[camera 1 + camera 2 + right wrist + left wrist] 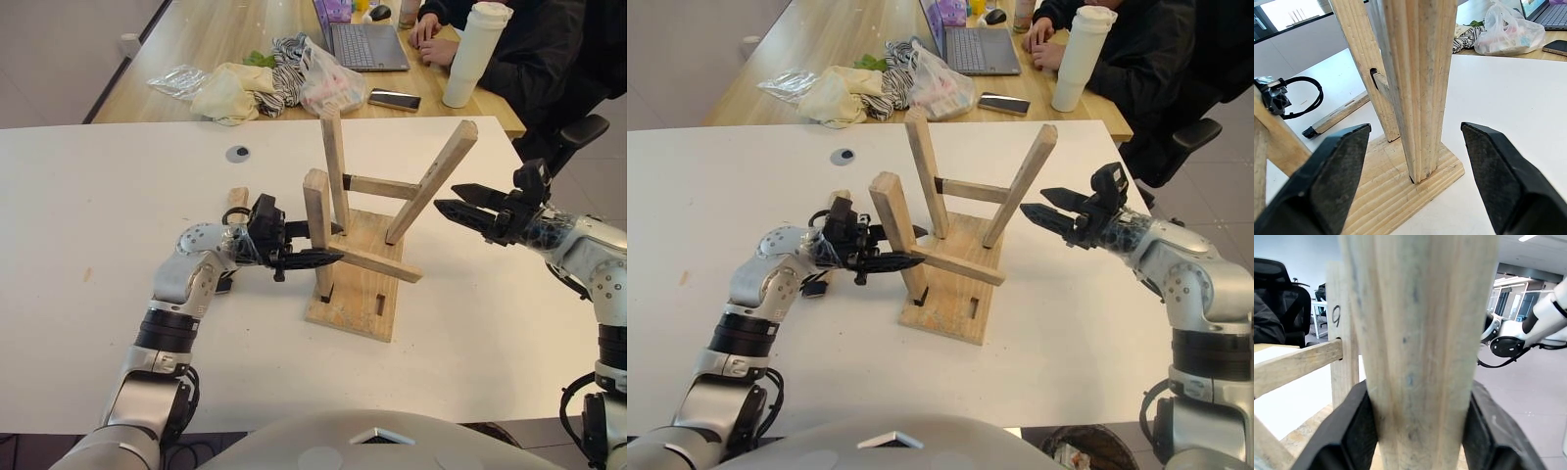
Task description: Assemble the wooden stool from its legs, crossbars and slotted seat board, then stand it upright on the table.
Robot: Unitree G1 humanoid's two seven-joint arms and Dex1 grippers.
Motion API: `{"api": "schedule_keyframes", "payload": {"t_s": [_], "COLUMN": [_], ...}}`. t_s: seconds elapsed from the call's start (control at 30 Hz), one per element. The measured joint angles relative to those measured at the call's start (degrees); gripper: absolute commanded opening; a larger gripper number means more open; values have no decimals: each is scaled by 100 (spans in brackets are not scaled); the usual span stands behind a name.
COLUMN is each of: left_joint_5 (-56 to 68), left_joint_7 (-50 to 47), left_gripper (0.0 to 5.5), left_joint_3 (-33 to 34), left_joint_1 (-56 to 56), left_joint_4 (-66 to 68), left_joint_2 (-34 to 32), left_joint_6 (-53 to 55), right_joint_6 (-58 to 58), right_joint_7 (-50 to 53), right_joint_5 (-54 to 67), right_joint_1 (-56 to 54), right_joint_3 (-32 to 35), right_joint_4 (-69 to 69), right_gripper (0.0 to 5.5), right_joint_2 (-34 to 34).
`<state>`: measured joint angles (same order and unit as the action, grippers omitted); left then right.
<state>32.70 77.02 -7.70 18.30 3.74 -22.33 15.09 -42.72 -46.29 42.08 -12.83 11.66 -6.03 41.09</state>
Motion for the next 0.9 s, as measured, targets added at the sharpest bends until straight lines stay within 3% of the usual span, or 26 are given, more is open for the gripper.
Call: {"api": "schedule_keyframes", "payload": {"t_s": [0.43, 0.9], "left_joint_5": [-131, -123], "left_joint_7": [237, -127], "left_gripper": [208, 208], "left_joint_3": [-317, -775], "left_joint_1": [-418, -166], "left_joint_4": [15, 8], "left_joint_2": [-287, -611], "left_joint_6": [-1087, -1132], "right_joint_6": [-2, -4], "right_joint_7": [12, 30], "right_joint_5": [2, 5], "right_joint_1": [4, 66], "right_joint_3": [11, 21], "right_joint_4": [-12, -38], "right_gripper": [338, 338], "right_joint_2": [0, 0]}}
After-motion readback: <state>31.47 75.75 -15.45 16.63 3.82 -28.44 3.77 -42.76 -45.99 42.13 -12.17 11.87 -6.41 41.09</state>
